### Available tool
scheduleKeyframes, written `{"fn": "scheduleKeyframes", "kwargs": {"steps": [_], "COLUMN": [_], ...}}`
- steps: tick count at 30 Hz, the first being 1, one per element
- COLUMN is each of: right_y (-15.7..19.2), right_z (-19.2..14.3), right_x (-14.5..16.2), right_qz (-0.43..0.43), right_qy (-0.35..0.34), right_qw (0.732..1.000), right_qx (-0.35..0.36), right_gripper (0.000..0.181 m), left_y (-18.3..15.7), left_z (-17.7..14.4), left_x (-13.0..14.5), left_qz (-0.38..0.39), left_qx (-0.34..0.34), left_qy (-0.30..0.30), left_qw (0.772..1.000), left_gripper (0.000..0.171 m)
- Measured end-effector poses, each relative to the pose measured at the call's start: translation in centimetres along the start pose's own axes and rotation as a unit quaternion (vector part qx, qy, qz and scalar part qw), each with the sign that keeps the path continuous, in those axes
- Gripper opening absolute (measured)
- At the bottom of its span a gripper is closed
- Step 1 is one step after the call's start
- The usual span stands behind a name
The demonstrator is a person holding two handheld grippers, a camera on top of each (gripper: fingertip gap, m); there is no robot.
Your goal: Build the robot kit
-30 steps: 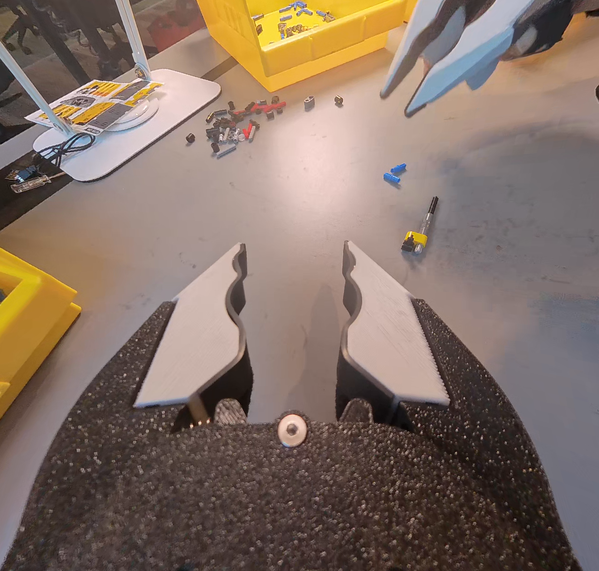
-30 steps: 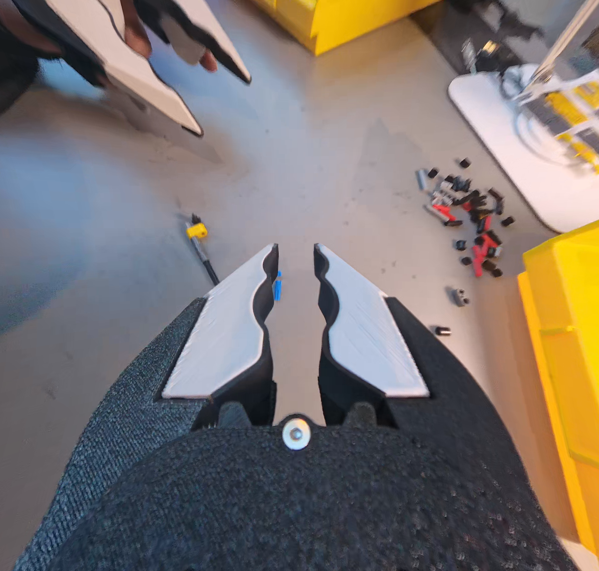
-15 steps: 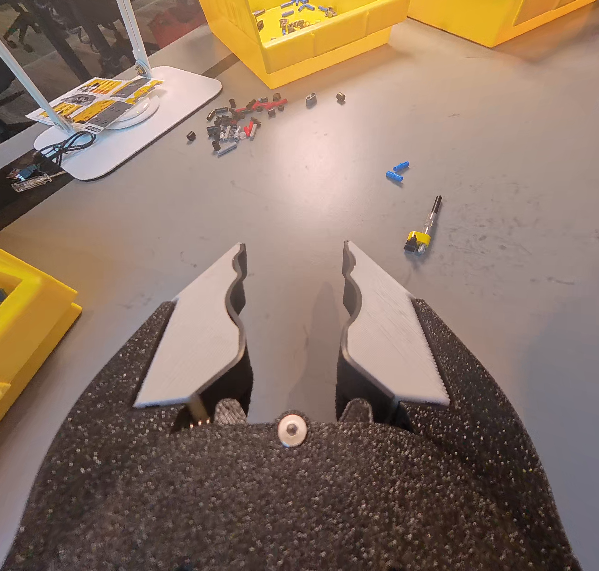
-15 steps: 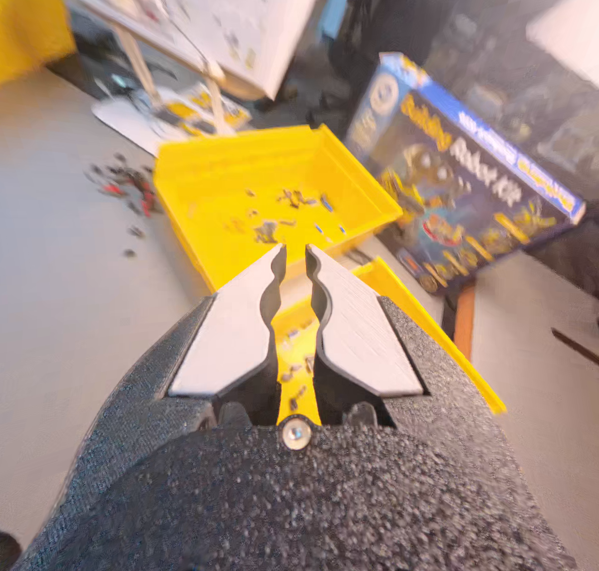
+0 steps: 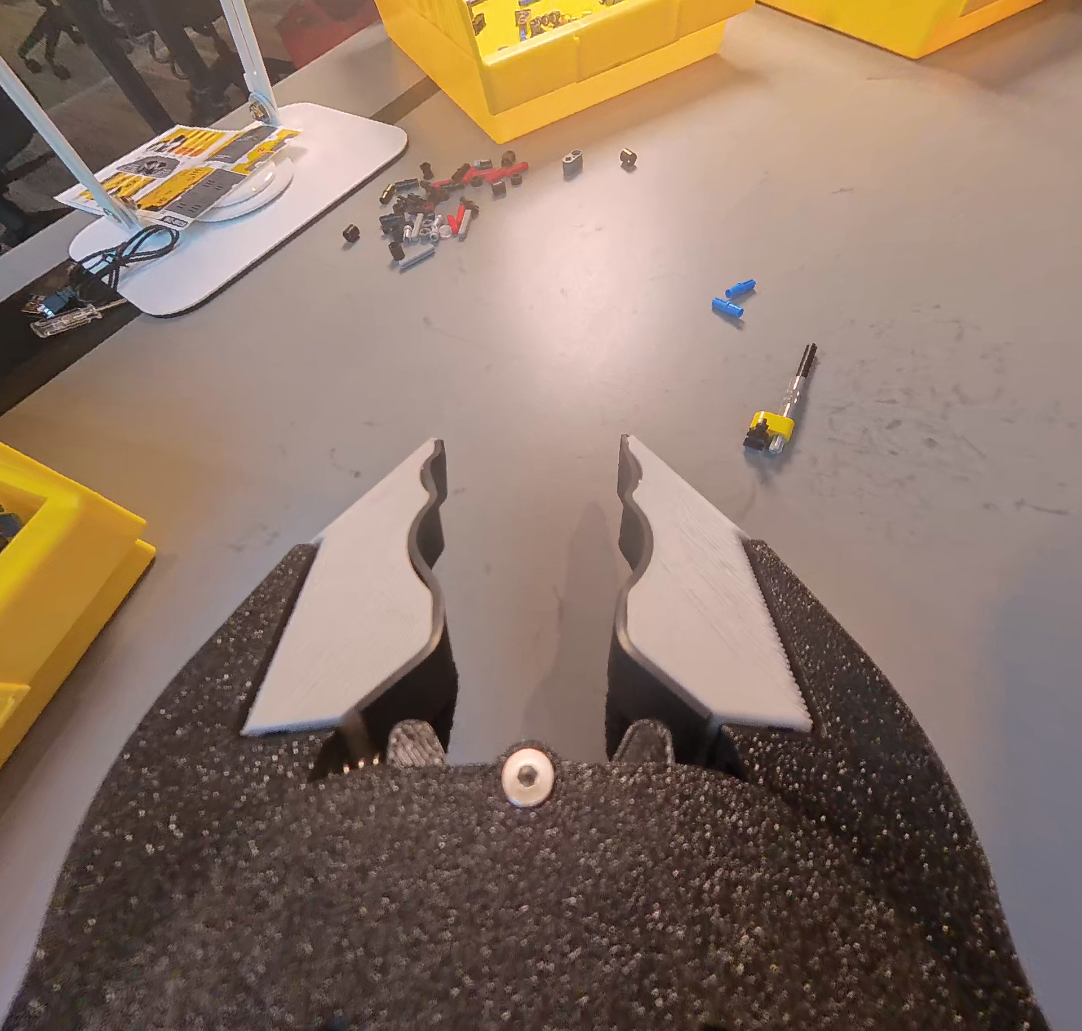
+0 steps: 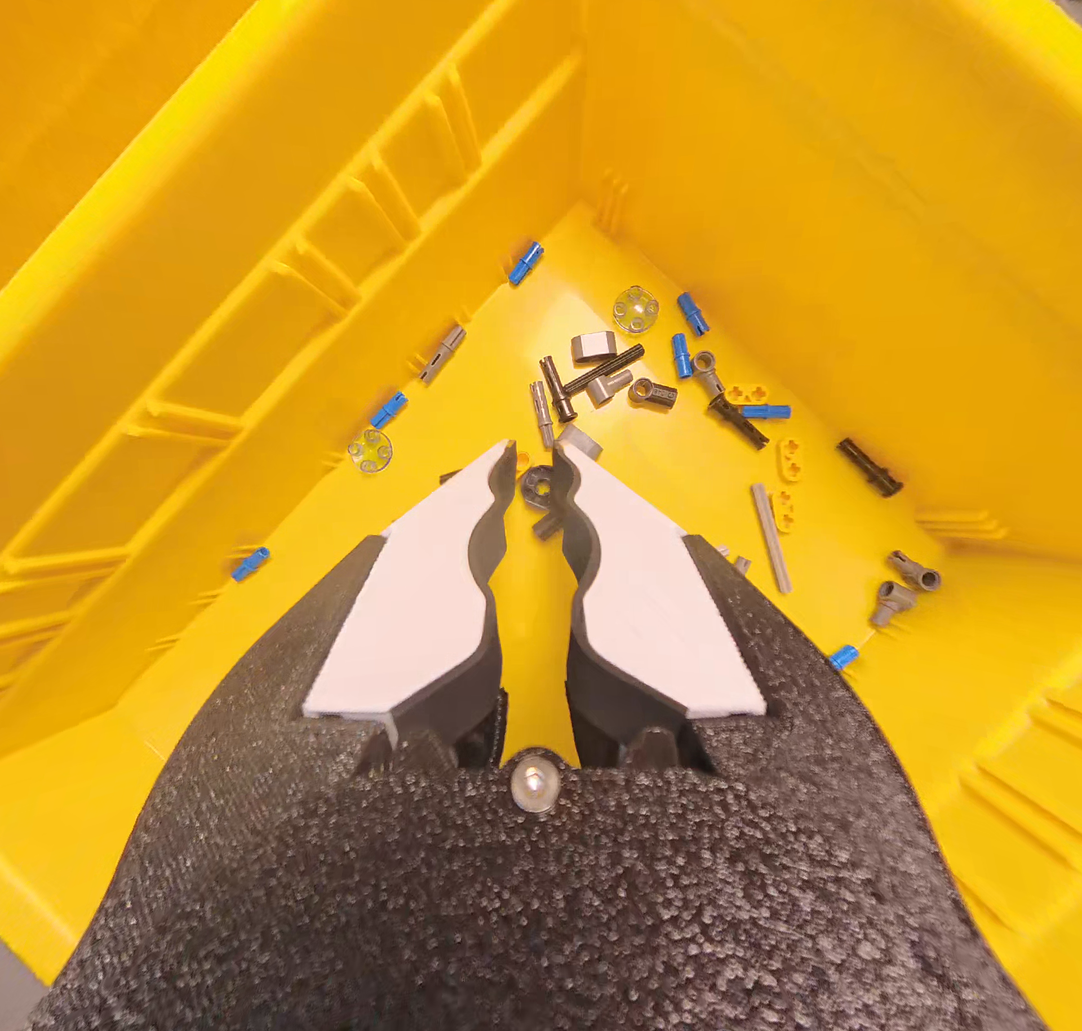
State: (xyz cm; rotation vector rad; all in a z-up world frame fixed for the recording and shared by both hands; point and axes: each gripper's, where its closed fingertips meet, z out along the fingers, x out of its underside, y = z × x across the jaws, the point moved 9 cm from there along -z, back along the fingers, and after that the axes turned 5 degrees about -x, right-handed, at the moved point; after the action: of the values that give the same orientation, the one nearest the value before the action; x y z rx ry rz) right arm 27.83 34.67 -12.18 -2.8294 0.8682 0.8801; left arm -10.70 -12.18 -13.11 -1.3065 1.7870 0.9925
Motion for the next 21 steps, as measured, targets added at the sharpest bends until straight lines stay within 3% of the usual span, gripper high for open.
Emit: {"fn": "scheduleKeyframes", "kwargs": {"steps": [13, 15, 17, 19, 21], "right_y": [0.7, 0.9, 2.7, 7.0, 13.0], "right_z": [0.2, -1.5, -5.3, -9.7, -11.6], "right_x": [0.4, -0.5, -2.8, -4.8, -5.6], "right_qz": [-0.017, -0.029, -0.069, -0.125, -0.180], "right_qy": [0.020, -0.030, -0.161, -0.280, -0.314], "right_qw": [1.000, 0.999, 0.984, 0.952, 0.930], "right_qx": [0.004, 0.019, 0.022, -0.006, -0.071], "right_gripper": [0.008, 0.008, 0.009, 0.008, 0.008], "left_y": [-0.1, 0.0, 0.0, 0.0, 0.0], "left_z": [-0.1, -0.1, -0.1, -0.1, 0.0], "left_x": [0.0, 0.1, 0.1, 0.1, 0.1], "left_qz": [0.006, 0.006, 0.006, 0.005, 0.007], "left_qx": [0.004, 0.003, 0.003, 0.003, 0.004], "left_qy": [-0.001, -0.002, -0.001, 0.001, 0.003], "left_qw": [1.000, 1.000, 1.000, 1.000, 1.000], "left_gripper": [0.058, 0.058, 0.058, 0.058, 0.058]}}
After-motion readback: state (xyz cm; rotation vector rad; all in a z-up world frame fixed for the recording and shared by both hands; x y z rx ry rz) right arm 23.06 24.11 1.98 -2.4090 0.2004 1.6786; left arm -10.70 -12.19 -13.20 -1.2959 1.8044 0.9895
